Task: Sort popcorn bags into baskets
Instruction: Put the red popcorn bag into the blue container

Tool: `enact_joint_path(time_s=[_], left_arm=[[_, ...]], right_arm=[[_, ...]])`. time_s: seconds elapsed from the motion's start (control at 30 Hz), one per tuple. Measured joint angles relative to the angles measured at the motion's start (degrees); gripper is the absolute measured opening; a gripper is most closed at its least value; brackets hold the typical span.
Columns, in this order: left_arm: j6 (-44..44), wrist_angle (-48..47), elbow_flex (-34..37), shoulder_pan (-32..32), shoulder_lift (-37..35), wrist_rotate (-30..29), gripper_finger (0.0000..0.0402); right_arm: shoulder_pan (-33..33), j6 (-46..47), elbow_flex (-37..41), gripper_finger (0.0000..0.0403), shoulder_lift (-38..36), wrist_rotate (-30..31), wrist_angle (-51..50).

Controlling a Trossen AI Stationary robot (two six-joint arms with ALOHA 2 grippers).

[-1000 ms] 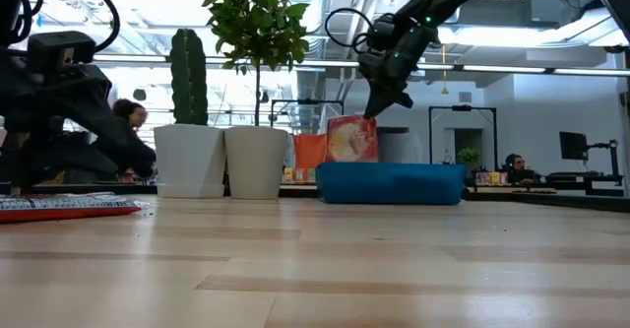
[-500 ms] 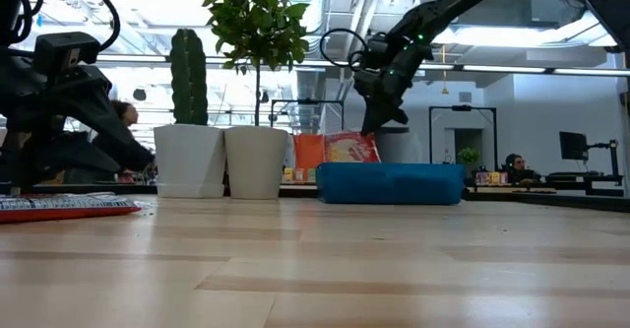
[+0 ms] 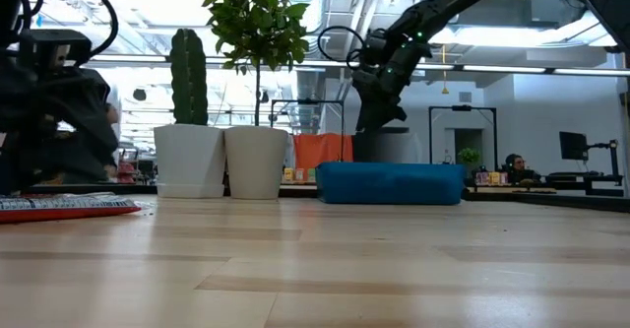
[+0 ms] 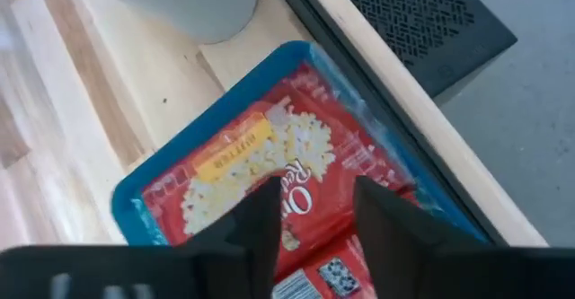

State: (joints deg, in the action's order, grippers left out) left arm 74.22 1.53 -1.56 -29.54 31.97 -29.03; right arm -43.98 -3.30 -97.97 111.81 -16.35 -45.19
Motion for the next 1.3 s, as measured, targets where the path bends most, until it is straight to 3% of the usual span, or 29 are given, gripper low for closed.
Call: enact_joint_path(time_s=[0.17,0.33,0.53,0.63,0.8,0.87,1.0,1.3], left_arm=[[0.70,-0.16,0.00,0.00,-0.02,4.49,0.0183],[7.38,-4.51,-1.24,0.00,-0.02,10.02,0.0183],[9.61,-6.82,-8.06,0.04,-0.04,6.37,0.0183],[8.69,-17.02,-14.40,0.86,0.28,5.66,0.0183],[13.56,-47.33,-24.24,2.03,4.21,9.26,0.0183],[15.91,-52.17,-25.64,1.97,6.44,11.93,0.0183],[14.27,-48.42,-25.32,1.34,10.38,16.59,0.0183],[15.85,-44.77,-25.22,0.63,24.26,14.39,0.0183]], right_arm=[[0.07,1.08,-3.07,0.0206,-0.07,1.60,-1.41],[0.57,1.35,-6.80,0.0210,-0.11,1.64,-3.04],[1.70,0.36,-8.46,0.0196,-0.11,1.49,-3.28],[2.07,0.31,-8.46,0.0190,-0.11,1.28,-4.33],[2.38,-0.50,-8.46,0.0187,-0.11,1.24,-8.61],[2.62,-1.39,-8.46,0.0189,-0.11,1.01,-10.46],[3.15,-2.90,-8.46,0.0195,-0.11,0.83,-13.55],[4.83,-4.69,-8.46,0.0187,-0.11,0.64,-14.45]])
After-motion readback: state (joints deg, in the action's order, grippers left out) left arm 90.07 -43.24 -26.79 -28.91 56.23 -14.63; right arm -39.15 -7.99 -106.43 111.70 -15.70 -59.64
